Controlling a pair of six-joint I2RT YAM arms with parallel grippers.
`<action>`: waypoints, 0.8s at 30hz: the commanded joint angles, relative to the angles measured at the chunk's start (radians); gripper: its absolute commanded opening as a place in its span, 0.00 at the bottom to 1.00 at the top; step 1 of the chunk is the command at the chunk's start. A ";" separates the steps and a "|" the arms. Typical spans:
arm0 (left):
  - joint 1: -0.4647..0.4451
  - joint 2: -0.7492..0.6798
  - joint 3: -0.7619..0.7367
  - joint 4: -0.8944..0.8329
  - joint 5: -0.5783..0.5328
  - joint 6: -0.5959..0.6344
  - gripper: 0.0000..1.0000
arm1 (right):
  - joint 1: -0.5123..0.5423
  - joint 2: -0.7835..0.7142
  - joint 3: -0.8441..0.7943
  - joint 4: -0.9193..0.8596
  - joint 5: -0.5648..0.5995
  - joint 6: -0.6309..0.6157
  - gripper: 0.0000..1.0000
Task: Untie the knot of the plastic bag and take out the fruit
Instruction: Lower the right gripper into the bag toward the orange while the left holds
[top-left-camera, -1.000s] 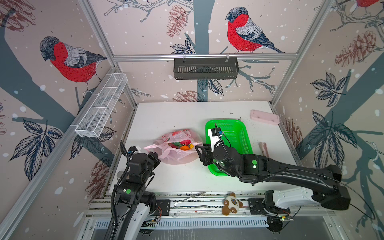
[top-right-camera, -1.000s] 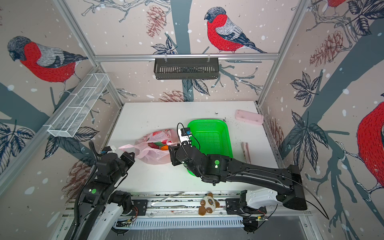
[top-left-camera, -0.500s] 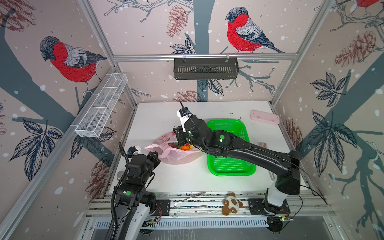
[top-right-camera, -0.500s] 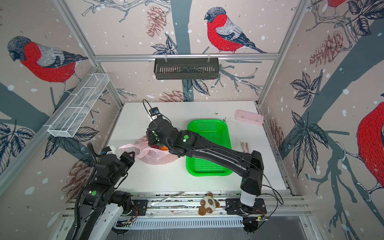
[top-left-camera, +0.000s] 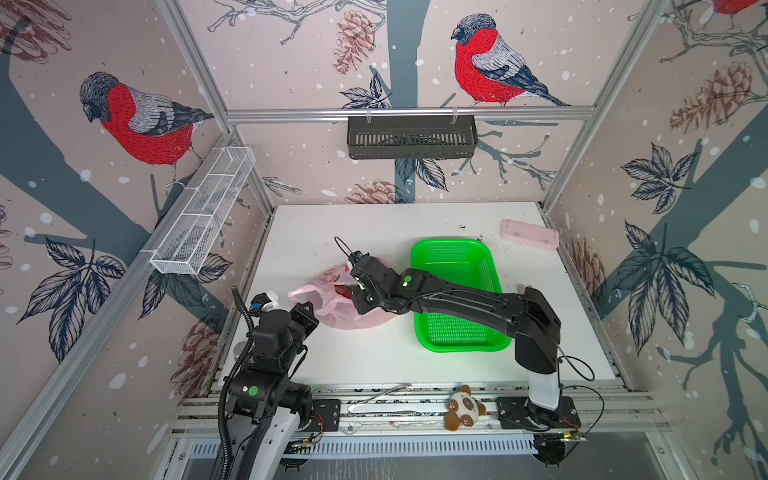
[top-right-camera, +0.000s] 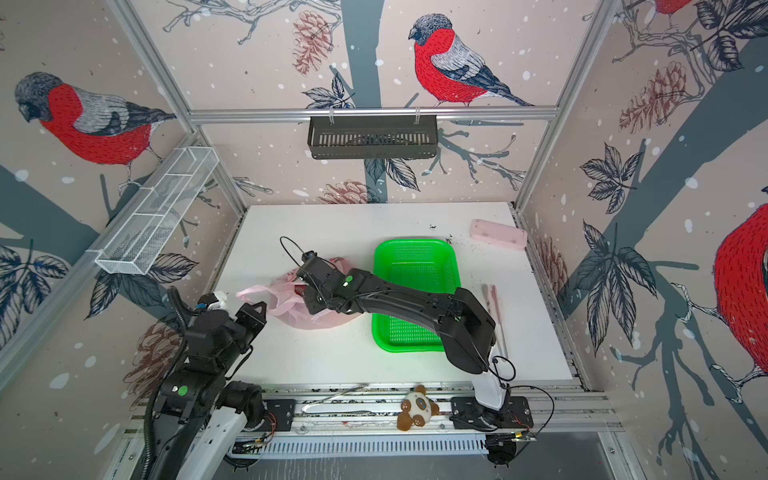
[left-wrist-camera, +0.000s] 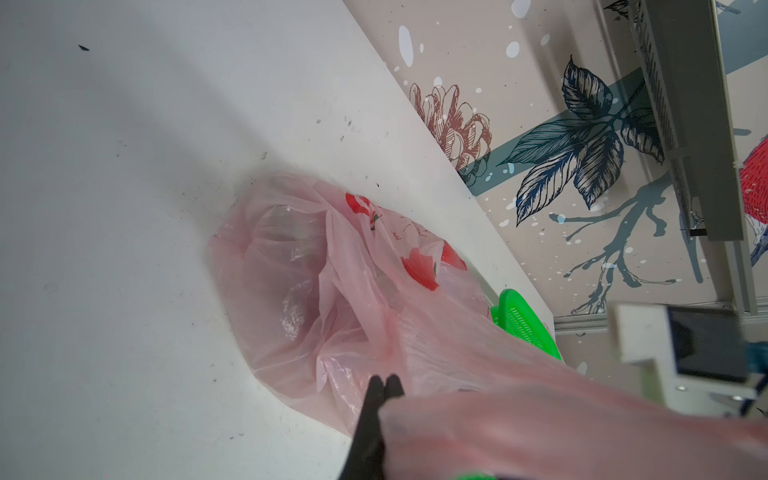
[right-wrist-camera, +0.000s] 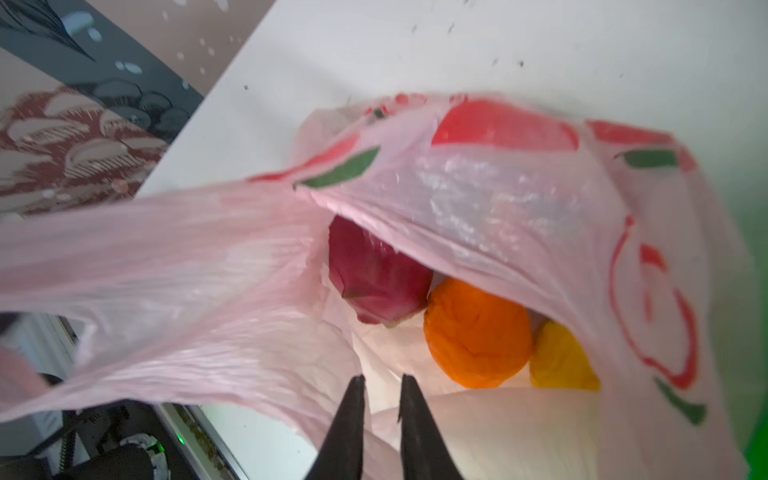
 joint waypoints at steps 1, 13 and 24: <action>0.002 -0.009 0.014 -0.006 0.008 -0.013 0.00 | 0.011 0.009 -0.023 0.048 -0.047 -0.015 0.19; 0.002 -0.070 -0.034 -0.048 -0.005 -0.042 0.00 | 0.063 -0.044 -0.296 0.136 -0.127 0.037 0.18; 0.002 -0.128 -0.096 -0.079 0.008 -0.063 0.00 | 0.066 -0.079 -0.167 0.032 0.071 -0.002 0.25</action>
